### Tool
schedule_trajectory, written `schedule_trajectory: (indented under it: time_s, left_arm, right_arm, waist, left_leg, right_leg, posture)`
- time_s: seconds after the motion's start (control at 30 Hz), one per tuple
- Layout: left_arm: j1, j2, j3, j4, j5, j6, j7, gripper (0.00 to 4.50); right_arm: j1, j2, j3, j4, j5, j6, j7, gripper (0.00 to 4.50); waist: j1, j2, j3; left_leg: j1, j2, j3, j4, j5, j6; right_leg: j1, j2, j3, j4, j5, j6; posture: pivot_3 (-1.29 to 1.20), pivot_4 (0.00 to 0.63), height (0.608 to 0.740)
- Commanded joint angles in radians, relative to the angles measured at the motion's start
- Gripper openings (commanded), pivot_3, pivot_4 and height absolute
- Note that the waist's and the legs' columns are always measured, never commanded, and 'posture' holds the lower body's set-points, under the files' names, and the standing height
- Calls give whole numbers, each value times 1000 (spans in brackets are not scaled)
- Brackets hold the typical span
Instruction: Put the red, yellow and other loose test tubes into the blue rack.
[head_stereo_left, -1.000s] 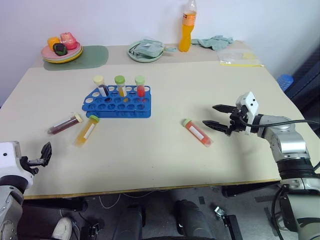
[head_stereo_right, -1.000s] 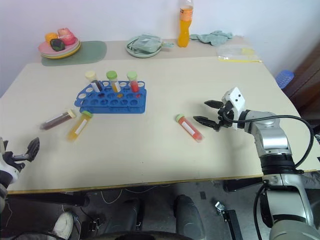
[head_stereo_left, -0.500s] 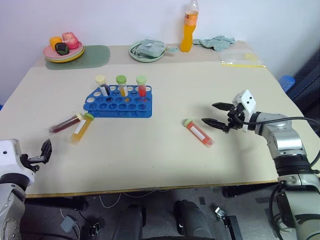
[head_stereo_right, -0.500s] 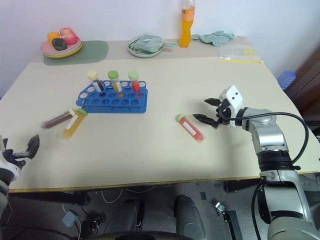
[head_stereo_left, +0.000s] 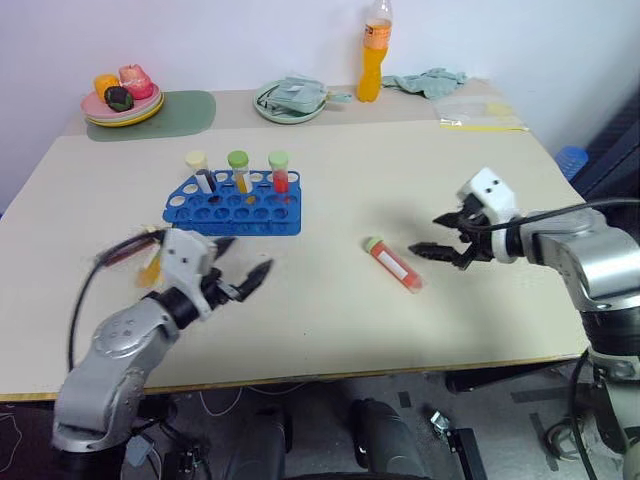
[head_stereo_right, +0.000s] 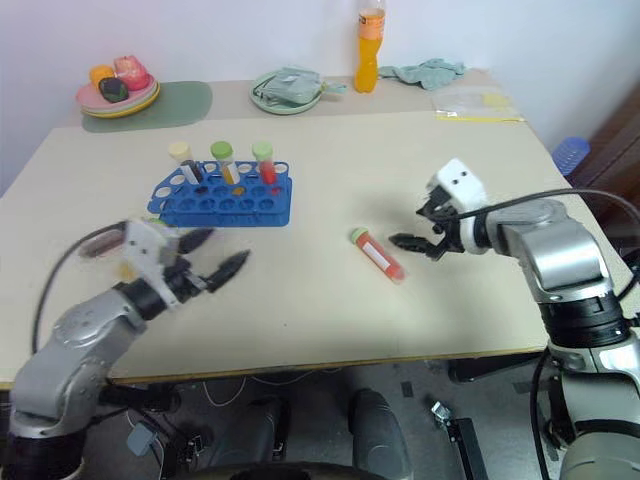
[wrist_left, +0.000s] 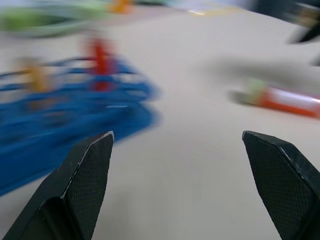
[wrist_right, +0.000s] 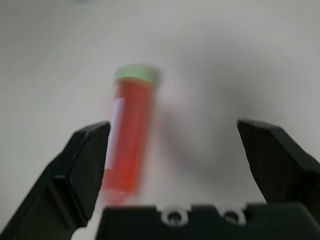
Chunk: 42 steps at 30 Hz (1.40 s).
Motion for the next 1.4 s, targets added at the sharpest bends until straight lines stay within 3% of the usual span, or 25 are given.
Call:
schedule_trajectory:
  time_s: [0.03, 0.17, 0.37, 0.47, 0.67, 0.8, 0.87, 0.93, 1.0, 1.2, 1.4]
  left_arm:
    - [-18, 17, -88, 21, 56, -77, -63, 4264]
    - [-1, 0, -101, 24, 75, -105, -49, 4264]
    - [68, -17, -118, -45, 87, -92, -10, 4264]
    - [78, -21, -110, -67, 84, -74, 10, 4500]
    - [70, -18, -89, -93, 69, -32, 38, 4500]
    - [91, -13, -63, -110, 61, -24, 51, 4500]
    - [103, -10, -47, -106, 64, -27, 57, 4500]
    - [112, -12, -32, -94, 75, -40, 65, 4500]
    - [119, -25, -6, -76, 76, -50, 82, 4500]
    - [133, -38, 116, -1, 93, -89, 130, 4500]
    - [148, -65, 219, 40, 89, -126, 173, 4500]
  right_arm:
    - [-155, 64, 107, 18, -9, 222, -76, 4500]
    - [-290, 152, 158, 151, 4, 369, -133, 4500]
    - [-366, 219, 249, 320, -9, 383, -199, 4500]
    - [-375, 232, 277, 351, -12, 369, -215, 3682]
    - [-402, 198, 332, 274, 37, 355, -164, 817]
    - [-344, 125, 305, 93, 67, 176, -79, 817]
    - [-250, 125, 238, -13, 57, -44, -66, 817]
    - [-132, 169, 172, -98, 35, -330, -67, 817]
    - [-48, 276, 112, -102, 30, -494, -127, 817]
    - [-59, 670, 35, 232, -59, -906, -372, 817]
    - [-154, 836, 19, 599, -163, -1196, -457, 817]
  waist:
    - [1, 0, 0]
    - [10, 0, 0]
    - [7, 0, 0]
    - [7, 1, 0]
    - [3, 1, 1]
    - [4, 2, 1]
    - [5, 0, 0]
    - [4, 0, 0]
    - [1, 0, 0]
    - [-19, 0, 0]
    - [-20, 0, 0]
  left_leg:
    - [0, 0, 0, 0, 0, 0]
    - [-2, 0, -1, 0, 0, 0]
    - [-4, -1, -1, 0, -1, 2]
    - [-4, -1, -1, 0, -1, 2]
    - [-3, -1, -1, 0, -1, 2]
    - [-3, -1, -1, 0, -1, 2]
    - [-3, -1, -1, -1, -1, 2]
    - [-3, -1, -2, -1, -1, 2]
    - [-3, -1, -1, 0, -2, 3]
    - [-1, 0, -1, 0, -1, 2]
    - [-2, 0, -2, -1, -1, 1]
  right_leg:
    - [0, 0, 0, 0, 0, 0]
    - [-2, 0, -1, 0, 2, 3]
    - [-2, -2, -1, -2, 2, 3]
    - [-3, -2, -1, -1, 2, 3]
    - [-3, -1, -1, 0, 2, 3]
    - [-3, -1, -1, 0, 2, 4]
    - [-3, -1, -1, -1, 2, 4]
    - [-2, 0, -2, -2, 1, 4]
    - [-2, 0, -2, -1, 1, 5]
    - [-3, 1, 0, 3, 2, 4]
    - [-3, 0, -1, 2, 2, 4]
  posture:
    - [0, 150, 740]
    - [0, 150, 740]
    - [0, 150, 740]
    - [0, 150, 740]
    - [0, 150, 740]
    - [0, 150, 740]
    - [0, 150, 740]
    - [0, 150, 740]
    - [0, 150, 740]
    - [0, 150, 740]
    - [0, 150, 740]
